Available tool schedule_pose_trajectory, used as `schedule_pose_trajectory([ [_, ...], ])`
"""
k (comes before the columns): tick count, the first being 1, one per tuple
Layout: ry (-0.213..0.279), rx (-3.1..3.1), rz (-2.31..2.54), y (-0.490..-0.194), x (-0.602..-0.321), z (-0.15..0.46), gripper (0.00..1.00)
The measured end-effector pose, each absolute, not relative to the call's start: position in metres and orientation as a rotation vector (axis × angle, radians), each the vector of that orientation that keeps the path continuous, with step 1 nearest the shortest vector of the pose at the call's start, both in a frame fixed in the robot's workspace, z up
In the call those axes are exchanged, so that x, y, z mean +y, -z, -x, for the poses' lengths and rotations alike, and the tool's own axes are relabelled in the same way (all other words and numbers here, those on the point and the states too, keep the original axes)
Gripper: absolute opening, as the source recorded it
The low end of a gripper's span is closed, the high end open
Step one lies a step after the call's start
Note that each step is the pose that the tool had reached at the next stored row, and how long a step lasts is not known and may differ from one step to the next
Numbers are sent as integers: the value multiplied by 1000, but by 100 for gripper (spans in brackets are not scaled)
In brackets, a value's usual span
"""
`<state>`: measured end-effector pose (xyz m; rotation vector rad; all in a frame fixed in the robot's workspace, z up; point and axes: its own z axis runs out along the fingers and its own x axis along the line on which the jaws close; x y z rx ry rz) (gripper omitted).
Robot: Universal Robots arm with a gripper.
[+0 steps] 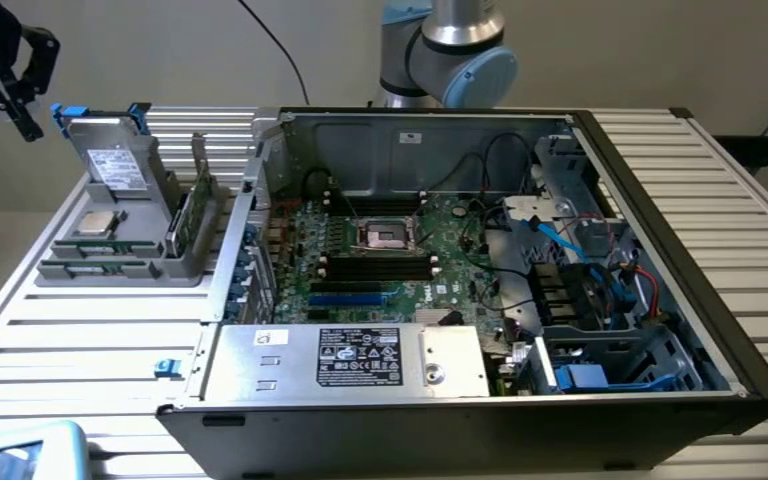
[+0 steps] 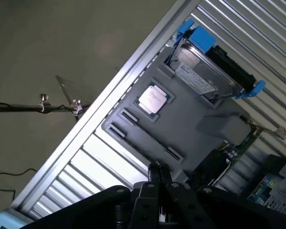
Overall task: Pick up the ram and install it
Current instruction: 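Pick up the ram and move it above insertion slot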
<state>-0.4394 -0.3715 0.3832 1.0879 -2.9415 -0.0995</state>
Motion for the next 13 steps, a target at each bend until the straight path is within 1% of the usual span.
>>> schedule_pose_trajectory([
  [13,98,-2785,-1425,-383,-372,439,11],
])
